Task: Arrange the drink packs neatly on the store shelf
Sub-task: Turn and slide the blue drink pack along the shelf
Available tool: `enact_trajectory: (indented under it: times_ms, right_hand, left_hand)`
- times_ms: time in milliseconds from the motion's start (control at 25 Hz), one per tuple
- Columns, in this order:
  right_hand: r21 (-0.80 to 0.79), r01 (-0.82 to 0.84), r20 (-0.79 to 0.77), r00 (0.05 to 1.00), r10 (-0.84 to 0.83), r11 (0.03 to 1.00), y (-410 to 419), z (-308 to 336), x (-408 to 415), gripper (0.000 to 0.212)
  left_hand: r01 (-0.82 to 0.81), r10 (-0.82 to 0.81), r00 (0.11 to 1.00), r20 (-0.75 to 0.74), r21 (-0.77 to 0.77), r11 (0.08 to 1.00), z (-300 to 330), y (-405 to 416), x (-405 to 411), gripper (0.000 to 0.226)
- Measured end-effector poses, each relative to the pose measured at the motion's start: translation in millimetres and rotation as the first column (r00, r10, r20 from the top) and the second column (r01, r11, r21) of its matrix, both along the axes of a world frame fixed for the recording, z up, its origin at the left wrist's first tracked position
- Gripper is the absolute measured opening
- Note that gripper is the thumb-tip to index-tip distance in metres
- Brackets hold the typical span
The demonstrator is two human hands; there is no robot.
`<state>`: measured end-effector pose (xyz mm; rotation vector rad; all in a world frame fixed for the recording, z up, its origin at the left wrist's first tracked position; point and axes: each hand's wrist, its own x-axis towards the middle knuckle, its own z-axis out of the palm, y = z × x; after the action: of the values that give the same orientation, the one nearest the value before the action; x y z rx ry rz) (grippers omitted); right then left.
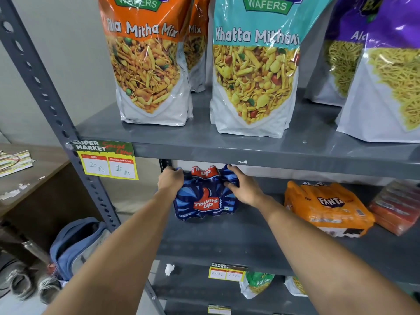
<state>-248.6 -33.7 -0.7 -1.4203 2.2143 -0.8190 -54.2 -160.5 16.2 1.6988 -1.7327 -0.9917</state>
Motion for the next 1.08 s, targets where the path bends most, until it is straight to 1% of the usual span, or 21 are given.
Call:
enact_trajectory:
  times_ms: [80, 200, 320, 480, 600, 720, 760, 880, 960, 1000, 1040, 1080]
  right_hand:
    - [-0.016, -0.015, -0.02, 1.0, 0.015, 1.0, 4.1, 2.3, 5.4, 0.058]
    - [-0.029, -0.036, -0.033, 0.999, 0.035, 0.999, 19.0, 3.7, 21.4, 0.057]
    - [-0.069, -0.056, 0.012, 0.998, 0.057, 0.996, 37.9, 3.8, 43.2, 0.057]
    - [-0.067, -0.021, 0.07, 0.997, 0.026, 0.998, 55.1, 6.5, 67.0, 0.054]
    - [-0.048, -0.006, 0.059, 0.998, 0.009, 0.999, 67.0, 7.3, 81.0, 0.054]
    - [-0.059, -0.002, 0.053, 0.999, 0.005, 0.998, 78.0, 6.5, 89.0, 0.055]
    - [-0.064, -0.001, 0.052, 0.999, 0.004, 0.998, 79.3, 6.3, 90.7, 0.055]
    - [-0.043, -0.058, 0.07, 0.996, 0.061, 0.997, 84.9, 4.3, 83.5, 0.059]
    - [-0.008, -0.156, 0.141, 0.978, 0.155, 0.988, 93.0, 1.5, 68.6, 0.061]
    - [0.019, -0.177, 0.145, 0.974, 0.173, 0.984, 100.8, -1.3, 52.8, 0.063]
    - [0.052, -0.163, 0.101, 0.982, 0.157, 0.985, 110.4, -4.5, 32.1, 0.064]
    - [0.094, -0.1, -0.004, 0.995, 0.101, 0.991, 123.0, -9.3, 4.2, 0.066]
  left_hand:
    - [0.018, -0.018, 1.0, -0.001, -0.005, 1.0, -2.7, 6.2, 0.3, 0.04]
    - [0.072, -0.068, 0.995, 0.07, -0.059, 0.996, -7.2, 14.8, 14.6, 0.042]
    - [0.086, -0.079, 0.991, 0.11, -0.063, 0.994, -5.3, 20.0, 31.7, 0.041]
    - [0.052, -0.044, 0.987, 0.153, -0.043, 0.998, -9.1, 30.8, 46.8, 0.04]
    - [0.029, -0.023, 0.984, 0.175, -0.032, 0.999, -11.6, 36.6, 54.7, 0.041]
    - [0.037, -0.029, 0.985, 0.171, -0.041, 0.998, -11.7, 44.6, 58.5, 0.04]
    - [0.037, -0.028, 0.981, 0.192, -0.044, 0.998, -10.9, 46.4, 60.0, 0.039]
    - [0.055, -0.037, 0.953, 0.301, -0.051, 0.997, 1.6, 51.1, 55.5, 0.035]
    - [0.095, -0.031, 0.897, 0.441, -0.124, 0.988, 10.8, 56.5, 44.1, 0.037]
    - [0.137, -0.031, 0.854, 0.52, -0.166, 0.976, 12.9, 61.6, 32.6, 0.039]
    - [0.183, -0.041, 0.814, 0.58, -0.188, 0.965, 12.9, 68.6, 18.9, 0.04]
    - [0.224, -0.064, 0.781, 0.621, -0.183, 0.957, 12.0, 78.3, 2.5, 0.042]
